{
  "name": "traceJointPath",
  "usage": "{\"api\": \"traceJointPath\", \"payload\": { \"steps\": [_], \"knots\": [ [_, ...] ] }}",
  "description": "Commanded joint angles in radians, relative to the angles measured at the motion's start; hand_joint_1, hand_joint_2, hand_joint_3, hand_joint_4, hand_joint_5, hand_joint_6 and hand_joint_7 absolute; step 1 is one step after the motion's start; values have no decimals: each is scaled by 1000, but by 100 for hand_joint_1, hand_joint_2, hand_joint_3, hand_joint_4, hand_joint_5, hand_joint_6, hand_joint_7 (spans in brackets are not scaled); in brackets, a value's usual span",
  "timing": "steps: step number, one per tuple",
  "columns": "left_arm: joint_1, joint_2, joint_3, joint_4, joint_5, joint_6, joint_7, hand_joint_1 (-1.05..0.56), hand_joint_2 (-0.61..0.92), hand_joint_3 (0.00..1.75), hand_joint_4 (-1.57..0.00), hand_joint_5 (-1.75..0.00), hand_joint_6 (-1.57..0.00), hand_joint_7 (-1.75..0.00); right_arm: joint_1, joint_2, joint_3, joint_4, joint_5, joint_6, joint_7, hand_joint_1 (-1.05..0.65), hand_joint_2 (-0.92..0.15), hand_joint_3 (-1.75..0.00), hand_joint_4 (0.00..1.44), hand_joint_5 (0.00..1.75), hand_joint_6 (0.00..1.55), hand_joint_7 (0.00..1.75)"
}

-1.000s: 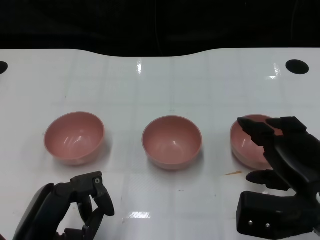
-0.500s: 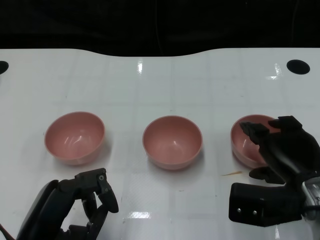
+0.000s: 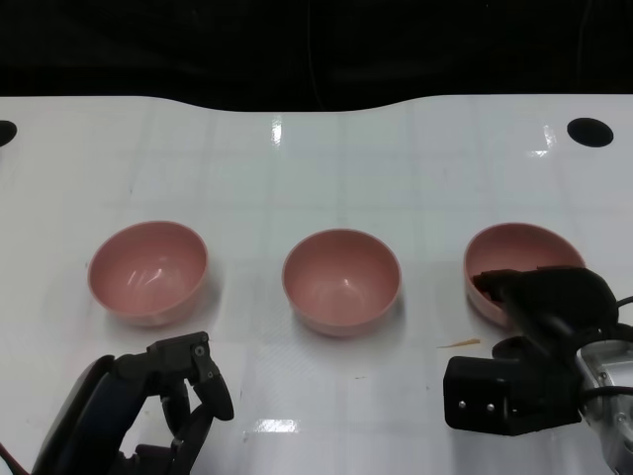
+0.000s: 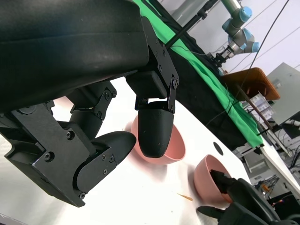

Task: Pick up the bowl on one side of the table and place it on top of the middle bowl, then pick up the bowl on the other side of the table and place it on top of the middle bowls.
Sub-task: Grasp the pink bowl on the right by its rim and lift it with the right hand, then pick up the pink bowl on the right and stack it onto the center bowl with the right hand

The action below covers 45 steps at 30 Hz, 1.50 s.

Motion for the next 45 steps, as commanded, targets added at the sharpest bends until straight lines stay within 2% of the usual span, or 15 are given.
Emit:
{"api": "traceJointPath", "payload": {
  "steps": [1, 3, 5, 7, 15, 22, 23, 26, 28, 30, 33, 36, 38, 42, 45],
  "knots": [
    [8, 9, 7, -26, 5, 19, 2, -12, 38, 138, -92, -168, -82, -146, -27, -9, 5, 52, 30, -55, -61, -35, -91, 0, 79, 86, 89, 6],
    [10, 8, 6, -33, 4, 25, 0, -12, 38, 138, -92, -168, -82, -145, -39, -13, 7, 81, 41, -91, -99, -31, -91, 0, 81, 103, 99, 6],
    [11, 6, 5, -37, 7, 24, 4, -11, 38, 139, -92, -167, -82, -145, -53, -19, 8, 114, 47, -141, -165, -25, -91, 0, 87, 153, 116, 10],
    [13, 6, 4, -40, 8, 26, 4, -10, 38, 139, -92, -167, -82, -145, -66, -22, 8, 137, 50, -165, -202, -25, -91, -3, 93, 170, 120, 10],
    [14, 8, 5, -37, 16, 18, 5, -10, 37, 141, -90, -168, -82, -147, -113, -43, 6, 159, 51, -210, -253, -25, -92, -12, 92, 175, 118, 6],
    [17, 10, 6, -44, 13, 23, 2, -11, 37, 141, -90, -170, -82, -148, -126, -56, -4, 77, 54, -223, -272, -23, -85, -7, 93, 175, 131, 15],
    [17, 11, 7, -44, 14, 20, 3, -11, 37, 142, -90, -169, -82, -148, -122, -52, -9, 49, 62, -226, -269, -22, -84, -12, 94, 175, 112, 65],
    [19, 13, 10, -43, 14, 15, 4, -11, 36, 142, -89, -169, -82, -147, -111, -43, -18, -39, 73, -220, -244, -20, -79, -23, 95, 175, 83, 137],
    [19, 14, 10, -42, 14, 13, 4, -11, 36, 142, -89, -169, -82, -147, -107, -41, -22, -96, 82, -222, -218, -20, -74, -37, 96, 175, 80, 148],
    [19, 14, 10, -40, 14, 12, 5, -11, 36, 143, -90, -169, -82, -147, -106, -33, -24, -147, 91, -222, -198, -21, -51, -85, 97, 175, 79, 156],
    [19, 16, 11, -41, 12, 16, 2, -11, 36, 143, -90, -169, -82, -146, -104, -18, -22, -210, 101, -230, -176, -21, -33, -116, 100, 175, 83, 149],
    [19, 17, 11, -40, 9, 17, -1, -11, 36, 143, -90, -168, -82, -147, -99, -8, -19, -248, 106, -233, -156, -22, -32, -121, 100, 175, 86, 141],
    [19, 18, 13, -38, 10, 14, 1, -11, 36, 142, -90, -168, -82, -147, -94, 13, -13, -273, 110, -229, -140, -24, -33, -122, 101, 175, 84, 148],
    [22, 21, 13, -42, 14, 15, 2, -11, 37, 141, -90, -168, -82, -147, -94, 38, 1, -285, 111, -249, -125, -24, -34, -109, 100, 175, 89, 129],
    [21, 21, 13, -40, 16, 13, 4, -11, 37, 141, -90, -169, -82, -147, -99, 54, 14, -286, 107, -254, -108, -24, -47, -79, 99, 175, 97, 100]
  ]
}}
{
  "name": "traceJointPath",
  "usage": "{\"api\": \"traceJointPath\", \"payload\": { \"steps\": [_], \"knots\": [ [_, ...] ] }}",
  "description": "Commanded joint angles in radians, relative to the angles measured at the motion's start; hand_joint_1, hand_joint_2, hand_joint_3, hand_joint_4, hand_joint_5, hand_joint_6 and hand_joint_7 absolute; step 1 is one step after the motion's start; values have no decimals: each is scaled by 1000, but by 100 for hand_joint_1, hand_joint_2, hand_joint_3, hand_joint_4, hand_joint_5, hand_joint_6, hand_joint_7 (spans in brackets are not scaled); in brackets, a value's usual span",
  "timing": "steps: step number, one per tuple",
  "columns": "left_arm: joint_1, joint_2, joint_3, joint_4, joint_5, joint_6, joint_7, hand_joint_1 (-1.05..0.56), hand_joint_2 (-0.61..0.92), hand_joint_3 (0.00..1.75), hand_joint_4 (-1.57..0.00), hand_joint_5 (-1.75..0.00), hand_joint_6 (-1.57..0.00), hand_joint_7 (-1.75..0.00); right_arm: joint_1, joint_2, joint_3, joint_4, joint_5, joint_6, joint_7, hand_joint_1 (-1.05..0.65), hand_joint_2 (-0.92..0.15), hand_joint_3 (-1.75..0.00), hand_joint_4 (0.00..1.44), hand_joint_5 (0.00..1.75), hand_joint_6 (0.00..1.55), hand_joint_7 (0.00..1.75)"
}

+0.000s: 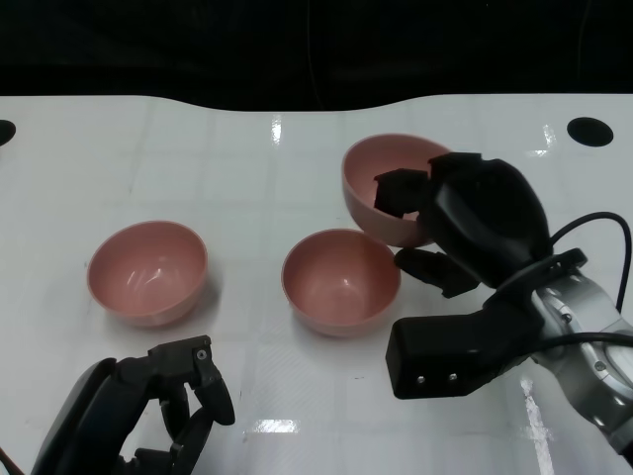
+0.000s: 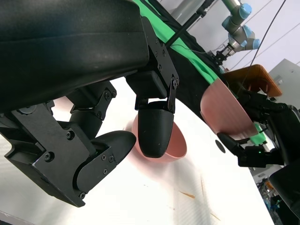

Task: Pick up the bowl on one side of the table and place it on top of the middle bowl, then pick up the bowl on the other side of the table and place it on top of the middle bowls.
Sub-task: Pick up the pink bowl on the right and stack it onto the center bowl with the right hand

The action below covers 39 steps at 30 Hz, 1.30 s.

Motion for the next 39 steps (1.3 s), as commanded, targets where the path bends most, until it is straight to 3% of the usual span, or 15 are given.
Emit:
{"api": "traceJointPath", "payload": {
  "steps": [1, 5, 13, 18, 21, 22, 23, 24, 28, 32, 33, 34, 35, 37, 39],
  "knots": [
    [2, 16, 13, -9, -1, -7, 3, -11, 37, 140, -90, -169, -82, -147, -4, 12, 13, -10, 6, -16, 18, -24, -49, -75, 99, 175, 98, 96],
    [4, 17, 12, -13, -3, -3, 0, -11, 38, 140, -89, -169, -81, -147, -11, 25, 22, -2, 14, -42, 28, -21, -40, -90, 100, 175, 110, 65],
    [2, 15, 11, -12, -5, -4, 1, -11, 37, 141, -89, -169, -81, -148, -16, 41, 48, 30, 22, -79, 91, -25, -41, -94, 97, 175, 110, 58],
    [2, 12, 10, -9, -4, -8, 4, -11, 37, 142, -90, -168, -81, -147, -18, 48, 59, 67, 23, -99, 98, -25, -34, -102, 97, 175, 115, 35],
    [3, 13, 11, -13, -2, -4, 3, -11, 37, 142, -90, -168, -82, -147, -16, 58, 61, 93, 24, -118, 77, -24, -32, -104, 100, 175, 120, 35],
    [3, 14, 11, -13, 1, -5, 4, -11, 37, 142, -90, -168, -81, -147, -16, 61, 62, 104, 23, -124, 70, -24, -28, -111, 100, 175, 104, 87],
    [3, 15, 11, -12, 4, -6, 5, -11, 37, 142, -90, -168, -81, -147, -16, 63, 63, 112, 22, -128, 65, -24, -26, -114, 100, 175, 92, 121],
    [4, 16, 11, -15, 7, -2, 5, -11, 37, 142, -89, -168, -81, -147, -17, 66, 65, 124, 20, -134, 58, -24, -25, -116, 100, 175, 83, 142],
    [4, 15, 9, -14, 3, -3, 3, -11, 37, 141, -89, -169, -81, -146, -21, 76, 70, 168, 13, -156, 22, -23, -26, -112, 97, 175, 70, 166],
    [3, 14, 10, -12, 6, -9, 7, -10, 37, 141, -89, -168, -81, -146, -25, 87, 77, 197, 6, -162, 3, -23, -29, -110, 95, 175, 67, 174],
    [4, 14, 10, -15, 8, -6, 6, -10, 37, 141, -89, -168, -81, -146, -24, 93, 77, 205, 11, -162, 2, -23, -33, -107, 93, 175, 71, 156],
    [5, 14, 10, -18, 9, -4, 6, -10, 38, 141, -89, -168, -81, -146, -24, 97, 76, 212, 14, -163, 1, -23, -41, -100, 88, 175, 80, 121],
    [5, 13, 10, -19, 6, -2, 5, -10, 38, 141, -89, -168, -81, -146, -26, 101, 78, 221, 14, -169, -7, -23, -44, -97, 86, 175, 85, 107],
    [5, 14, 9, -18, 6, -3, 4, -10, 37, 141, -89, -168, -81, -146, -32, 104, 83, 236, 7, -176, -22, -27, -58, -70, 85, 148, 93, 65],
    [6, 15, 9, -20, 8, 0, 3, -11, 37, 141, -89, -169, -81, -146, -41, 104, 92, 248, -5, -180, -29, -29, -69, -49, 83, 134, 99, 37]
  ]
}}
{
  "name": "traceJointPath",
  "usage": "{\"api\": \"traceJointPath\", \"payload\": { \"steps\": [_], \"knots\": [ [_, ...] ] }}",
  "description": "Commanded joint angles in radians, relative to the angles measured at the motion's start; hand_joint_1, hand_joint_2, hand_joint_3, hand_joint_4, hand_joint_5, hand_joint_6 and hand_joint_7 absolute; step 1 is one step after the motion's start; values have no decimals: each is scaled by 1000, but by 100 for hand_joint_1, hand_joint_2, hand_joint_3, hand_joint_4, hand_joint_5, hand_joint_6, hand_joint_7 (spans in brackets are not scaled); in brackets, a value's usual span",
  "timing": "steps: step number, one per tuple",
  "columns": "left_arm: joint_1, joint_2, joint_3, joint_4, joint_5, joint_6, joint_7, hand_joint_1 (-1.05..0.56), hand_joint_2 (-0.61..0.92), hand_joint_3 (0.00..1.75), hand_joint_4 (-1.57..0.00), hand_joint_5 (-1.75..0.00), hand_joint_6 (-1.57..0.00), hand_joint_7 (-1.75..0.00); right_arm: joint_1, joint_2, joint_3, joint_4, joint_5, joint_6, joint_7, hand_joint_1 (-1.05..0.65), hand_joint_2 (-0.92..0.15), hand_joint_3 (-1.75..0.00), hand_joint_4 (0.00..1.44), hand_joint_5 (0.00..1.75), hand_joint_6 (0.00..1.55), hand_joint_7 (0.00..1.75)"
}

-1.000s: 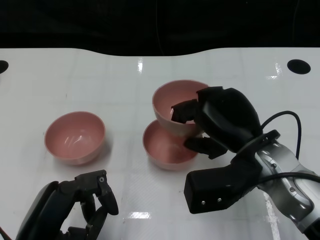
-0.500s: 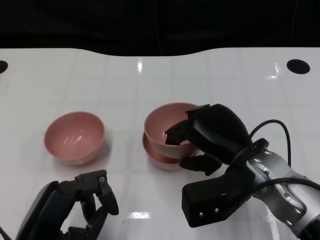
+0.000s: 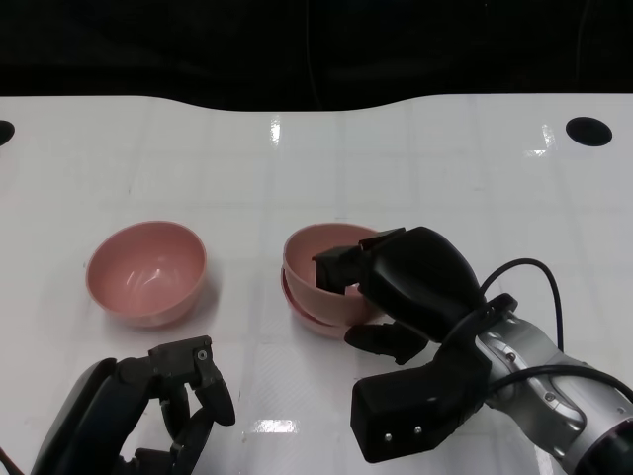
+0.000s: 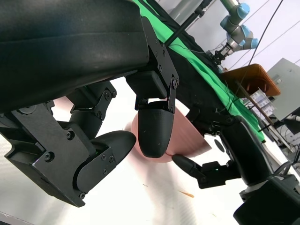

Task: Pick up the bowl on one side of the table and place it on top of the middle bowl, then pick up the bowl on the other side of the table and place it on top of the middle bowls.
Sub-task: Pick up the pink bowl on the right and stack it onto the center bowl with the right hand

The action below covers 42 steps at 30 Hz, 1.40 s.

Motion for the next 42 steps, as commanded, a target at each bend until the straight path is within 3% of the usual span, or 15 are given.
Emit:
{"api": "traceJointPath", "payload": {
  "steps": [1, 4, 10, 21, 22, 24, 25, 26, 33, 42],
  "knots": [
    [5, 14, 9, -12, 6, 2, 4, -10, 37, 141, -89, -169, -81, -146, -39, -5, 18, 22, -19, -12, -20, -33, -74, -40, 71, 104, 92, 22],
    [6, 12, 8, -13, 9, 3, 5, -10, 37, 141, -89, -169, -81, -146, -50, -12, 35, 26, -39, -4, -11, -40, -88, -17, 69, 52, 85, 4],
    [7, 12, 6, -18, 14, 7, 6, -10, 37, 141, -89, -169, -81, -146, -68, -33, 84, 11, -128, 47, 20, -56, -92, -17, 47, 29, 68, 0],
    [6, 10, 6, -19, 12, 10, 5, -10, 38, 141, -89, -168, -81, -146, -56, -65, 110, -32, -183, 86, 23, -63, -92, -20, 39, 25, 58, 0],
    [-73, 10, 1, 150, 29, -39, 34, -10, 38, 141, -89, -168, -81, -146, -54, -69, 110, -36, -185, 86, 23, -63, -92, -20, 39, 25, 58, 0],
    [-124, 11, 0, 267, 38, -91, 54, -50, 47, 140, -93, -172, -83, -152, -52, -80, 111, -38, -192, 86, 10, -63, -92, -19, 40, 26, 59, 1],
    [-134, 12, -1, 291, 39, -111, 60, -62, 50, 138, -95, -174, -83, -155, -52, -82, 111, -39, -195, 86, 6, -63, -92, -19, 41, 26, 59, 1],
    [-113, 14, 0, 249, 33, -104, 53, -64, 51, 138, -95, -174, -84, -157, -49, -86, 109, -43, -199, 88, -1, -63, -92, -19, 42, 27, 60, 1],
    [-35, 19, 5, 84, 21, -45, 27, -32, 38, 146, -92, -173, -82, -154, -29, -93, 114, -83, -250, 173, -5, -65, -92, -23, 42, 28, 60, 1],
    [0, 21, 4, -1, 20, -1, 17, -14, 36, 144, -89, -170, -81, -148, -24, -93, 146, -56, -316, 251, -20, -69, -92, -29, 37, 28, 54, 0]
  ]
}}
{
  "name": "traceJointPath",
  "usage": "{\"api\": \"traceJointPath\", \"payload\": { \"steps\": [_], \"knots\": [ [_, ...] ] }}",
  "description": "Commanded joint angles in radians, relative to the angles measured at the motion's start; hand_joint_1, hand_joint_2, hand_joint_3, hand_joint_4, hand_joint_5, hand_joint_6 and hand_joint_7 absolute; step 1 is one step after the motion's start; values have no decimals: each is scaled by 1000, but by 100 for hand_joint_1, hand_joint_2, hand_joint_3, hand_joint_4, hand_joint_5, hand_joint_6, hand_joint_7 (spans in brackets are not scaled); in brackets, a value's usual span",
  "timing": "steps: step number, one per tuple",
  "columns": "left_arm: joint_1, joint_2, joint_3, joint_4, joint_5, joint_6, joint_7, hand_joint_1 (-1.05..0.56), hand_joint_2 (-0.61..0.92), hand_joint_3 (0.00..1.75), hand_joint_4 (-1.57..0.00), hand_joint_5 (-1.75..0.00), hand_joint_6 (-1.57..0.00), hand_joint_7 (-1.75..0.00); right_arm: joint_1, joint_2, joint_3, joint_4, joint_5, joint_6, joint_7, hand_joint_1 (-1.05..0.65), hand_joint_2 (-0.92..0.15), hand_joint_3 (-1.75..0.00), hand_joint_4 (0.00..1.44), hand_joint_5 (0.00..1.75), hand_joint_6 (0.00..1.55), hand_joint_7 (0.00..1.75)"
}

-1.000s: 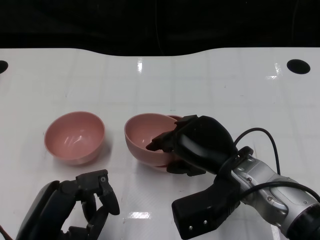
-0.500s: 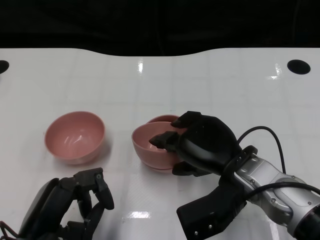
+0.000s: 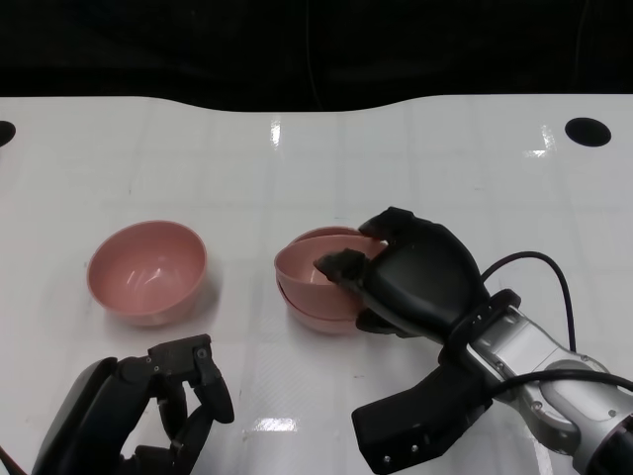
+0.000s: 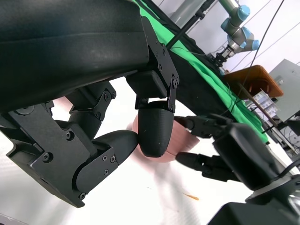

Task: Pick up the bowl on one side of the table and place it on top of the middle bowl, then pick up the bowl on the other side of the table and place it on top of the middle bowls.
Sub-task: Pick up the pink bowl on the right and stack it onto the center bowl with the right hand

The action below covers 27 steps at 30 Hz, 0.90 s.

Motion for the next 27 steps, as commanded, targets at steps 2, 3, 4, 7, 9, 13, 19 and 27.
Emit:
{"api": "traceJointPath", "payload": {
  "steps": [2, 3, 4, 7, 9, 13, 19, 27],
  "knots": [
    [10, 19, 9, -23, -4, 10, -9, -13, 36, 144, -89, -169, -82, -147, 15, -11, 7, 16, 4, 14, -8, -71, -92, -32, 33, 27, 49, 0],
    [10, 19, 9, -24, -3, 11, -8, -12, 36, 144, -90, -169, -82, -147, 18, -11, 7, 16, 9, 11, -4, -71, -92, -32, 31, 27, 46, 0],
    [11, 19, 9, -26, -4, 10, -8, -12, 35, 144, -90, -169, -82, -147, 22, -12, 5, 13, 17, 7, 4, -71, -92, -32, 30, 27, 45, 0],
    [14, 16, 7, -29, -10, 14, -10, -11, 35, 144, -90, -169, -82, -146, 30, -16, 3, 2, 37, -4, 33, -72, -92, -34, 22, 24, 35, 0],
    [16, 14, 6, -35, -14, 24, -13, -11, 35, 144, -90, -169, -82, -146, 33, -21, 1, -6, 53, -13, 63, -75, -92, -37, 17, 23, 30, 0],
    [16, 14, 4, -39, -17, 29, -15, -10, 36, 144, -90, -169, -82, -146, 44, -30, -1, -24, 71, -21, 109, -79, -92, -41, 11, 25, 25, 0],
    [16, 15, 2, -40, -18, 28, -17, -10, 37, 143, -88, -168, -81, -146, 68, -27, -12, -48, 85, -8, 122, -81, -92, -43, 7, 28, 23, 0],
    [14, 16, 1, -34, -23, 23, -18, -10, 37, 143, -88, -168, -81, -147, 90, -22, -39, -97, 107, 23, 112, -78, -92, -42, 3, 33, 18, 0]
  ]
}}
